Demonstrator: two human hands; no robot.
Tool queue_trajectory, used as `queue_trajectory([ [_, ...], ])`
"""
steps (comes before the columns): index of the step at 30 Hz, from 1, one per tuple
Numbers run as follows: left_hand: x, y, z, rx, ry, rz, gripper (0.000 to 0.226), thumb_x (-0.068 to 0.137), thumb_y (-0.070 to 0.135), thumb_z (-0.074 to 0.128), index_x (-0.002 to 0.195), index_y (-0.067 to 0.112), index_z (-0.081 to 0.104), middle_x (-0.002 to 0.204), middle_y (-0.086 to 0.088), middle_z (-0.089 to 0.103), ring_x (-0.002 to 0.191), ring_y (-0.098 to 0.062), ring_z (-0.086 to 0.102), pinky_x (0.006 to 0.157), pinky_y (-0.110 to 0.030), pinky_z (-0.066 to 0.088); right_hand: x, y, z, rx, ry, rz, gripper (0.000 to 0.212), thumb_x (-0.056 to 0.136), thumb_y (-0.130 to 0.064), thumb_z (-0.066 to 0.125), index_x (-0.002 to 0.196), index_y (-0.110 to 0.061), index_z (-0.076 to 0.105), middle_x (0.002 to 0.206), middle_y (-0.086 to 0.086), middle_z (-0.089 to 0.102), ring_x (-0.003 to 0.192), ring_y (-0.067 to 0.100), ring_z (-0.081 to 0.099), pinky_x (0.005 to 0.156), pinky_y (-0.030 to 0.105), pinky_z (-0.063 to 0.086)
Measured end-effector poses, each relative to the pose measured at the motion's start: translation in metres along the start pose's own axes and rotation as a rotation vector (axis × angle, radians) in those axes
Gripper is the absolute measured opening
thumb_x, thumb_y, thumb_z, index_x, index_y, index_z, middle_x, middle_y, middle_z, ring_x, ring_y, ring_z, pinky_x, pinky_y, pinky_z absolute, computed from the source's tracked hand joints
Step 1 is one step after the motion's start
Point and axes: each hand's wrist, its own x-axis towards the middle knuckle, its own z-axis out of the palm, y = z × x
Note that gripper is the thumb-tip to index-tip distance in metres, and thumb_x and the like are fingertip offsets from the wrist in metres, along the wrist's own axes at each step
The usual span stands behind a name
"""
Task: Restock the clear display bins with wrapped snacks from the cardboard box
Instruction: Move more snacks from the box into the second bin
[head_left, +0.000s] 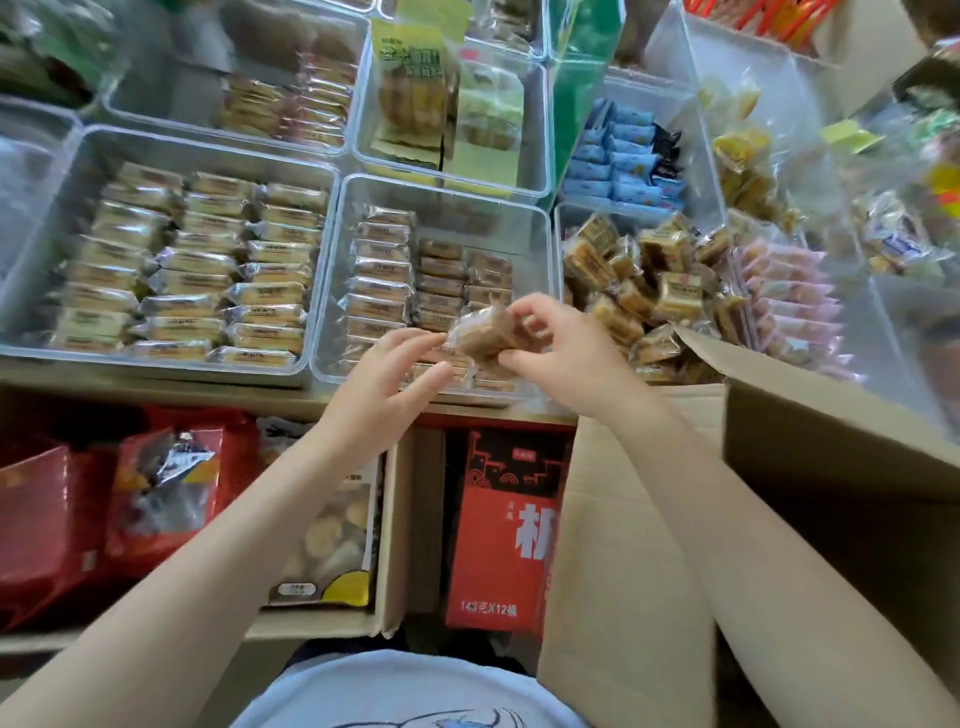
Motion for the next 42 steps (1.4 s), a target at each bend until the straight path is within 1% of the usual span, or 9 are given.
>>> queue_trajectory([
  [3, 0.016, -0.044, -0.005, 0.602, -0.157, 0.011, 0.064, 0.1, 0.061, 0.028, 0.152, 0.027, 0.041, 0.164, -0.003, 0.028, 0.152, -0.024, 0.022, 0.124, -0.045, 0.018, 0.043, 0.005, 0.022, -0.233, 0.164, 0.065, 0.032, 0.093, -0.025, 0.065, 0.124, -0.027, 0.055, 0.11, -0.002, 0.053, 0.094, 0.018, 0.055, 0.075, 0.029, 0.039],
  [7, 0.017, -0.068, -0.002, 0.839, -0.239, 0.039, 0.074, 0.095, 0.064, 0.008, 0.152, 0.03, 0.04, 0.164, -0.01, 0.029, 0.153, -0.032, 0.02, 0.123, -0.049, 0.013, 0.092, 0.02, 0.063, -0.3, 0.127, 0.138, 0.036, 0.095, -0.021, 0.062, 0.13, -0.026, 0.056, 0.119, 0.005, 0.055, 0.103, 0.026, 0.059, 0.082, 0.033, 0.047],
  [13, 0.018, -0.074, -0.002, 0.824, -0.233, 0.069, 0.071, 0.098, 0.064, 0.016, 0.145, 0.025, 0.052, 0.158, -0.014, 0.038, 0.149, -0.035, 0.03, 0.118, -0.05, 0.017, 0.121, 0.029, 0.112, -0.101, -0.133, 0.207, 0.043, 0.097, -0.031, 0.058, 0.14, -0.027, 0.055, 0.135, 0.005, 0.049, 0.123, 0.022, 0.052, 0.093, 0.025, 0.036],
  [19, 0.018, -0.072, -0.003, 0.824, -0.267, 0.051, 0.075, 0.097, 0.067, 0.012, 0.153, 0.025, 0.041, 0.163, -0.013, 0.028, 0.153, -0.034, 0.019, 0.122, -0.051, 0.013, 0.112, 0.029, 0.14, -0.288, -0.034, 0.33, 0.045, 0.104, -0.045, 0.039, 0.149, -0.042, 0.037, 0.145, 0.015, 0.035, 0.132, 0.037, 0.039, 0.106, 0.049, 0.038],
  [26, 0.016, -0.066, -0.009, 0.783, -0.261, 0.014, 0.084, 0.089, 0.071, 0.005, 0.157, 0.03, 0.03, 0.168, -0.009, 0.016, 0.155, -0.028, 0.008, 0.125, -0.044, 0.002, 0.093, 0.019, 0.098, -0.13, -0.191, 0.306, 0.064, 0.103, -0.035, 0.049, 0.158, -0.037, 0.018, 0.158, 0.016, 0.024, 0.136, 0.034, 0.044, 0.11, 0.045, 0.037],
  [30, 0.003, -0.032, -0.001, 0.595, -0.242, -0.007, 0.065, 0.1, 0.055, 0.044, 0.156, 0.024, 0.032, 0.168, -0.009, 0.01, 0.156, -0.025, 0.001, 0.125, -0.04, 0.002, 0.034, 0.015, 0.035, -0.114, -0.071, 0.088, 0.038, 0.101, -0.035, 0.051, 0.136, -0.023, 0.058, 0.132, 0.004, 0.056, 0.12, 0.019, 0.056, 0.098, 0.031, 0.043],
  [34, -0.041, 0.055, 0.051, 0.327, -0.251, 0.177, 0.052, 0.099, 0.041, 0.055, 0.147, 0.023, 0.046, 0.16, -0.004, 0.031, 0.149, -0.02, 0.022, 0.119, -0.035, 0.021, -0.076, 0.024, -0.043, 0.032, 0.247, -0.068, 0.021, 0.1, -0.025, 0.053, 0.107, -0.019, 0.072, 0.088, -0.001, 0.069, 0.08, 0.016, 0.063, 0.071, 0.031, 0.052],
  [38, -0.079, 0.135, 0.114, 0.207, -0.291, 0.437, 0.046, 0.098, 0.047, 0.047, 0.136, 0.023, 0.055, 0.149, -0.001, 0.044, 0.138, -0.018, 0.038, 0.109, -0.034, 0.035, -0.171, 0.079, -0.099, 0.036, 0.444, 0.023, 0.021, 0.098, -0.026, 0.052, 0.095, -0.018, 0.072, 0.078, -0.003, 0.068, 0.071, 0.014, 0.064, 0.07, 0.036, 0.056],
  [42, -0.097, 0.192, 0.167, 0.262, -0.318, 0.496, 0.038, 0.101, 0.041, 0.046, 0.133, 0.024, 0.059, 0.143, 0.003, 0.052, 0.135, -0.013, 0.041, 0.105, -0.019, 0.023, -0.214, 0.162, -0.116, -0.153, 0.372, 0.194, 0.019, 0.099, -0.027, 0.053, 0.094, -0.021, 0.071, 0.084, -0.009, 0.067, 0.077, 0.006, 0.061, 0.07, 0.027, 0.05],
])
